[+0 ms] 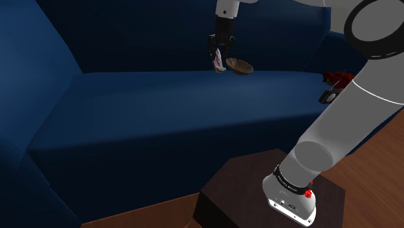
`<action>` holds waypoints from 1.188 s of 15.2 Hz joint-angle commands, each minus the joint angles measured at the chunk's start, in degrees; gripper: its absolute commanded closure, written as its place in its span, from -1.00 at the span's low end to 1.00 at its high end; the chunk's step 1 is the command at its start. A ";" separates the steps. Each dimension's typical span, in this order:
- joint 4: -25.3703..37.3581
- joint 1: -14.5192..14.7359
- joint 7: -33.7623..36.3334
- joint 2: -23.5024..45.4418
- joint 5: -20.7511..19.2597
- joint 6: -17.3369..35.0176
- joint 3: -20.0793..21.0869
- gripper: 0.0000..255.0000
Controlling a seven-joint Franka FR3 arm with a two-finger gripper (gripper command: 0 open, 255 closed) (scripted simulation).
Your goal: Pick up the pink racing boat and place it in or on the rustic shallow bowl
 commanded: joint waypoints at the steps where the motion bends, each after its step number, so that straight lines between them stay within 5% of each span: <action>1: 1.86 -0.02 0.02 0.10 0.00 -1.79 -0.02 1.00; 7: 6.84 -0.04 0.15 0.83 0.03 -6.04 -0.05 1.00; 18: 19.51 -7.70 -14.69 9.94 0.05 -10.17 -7.39 1.00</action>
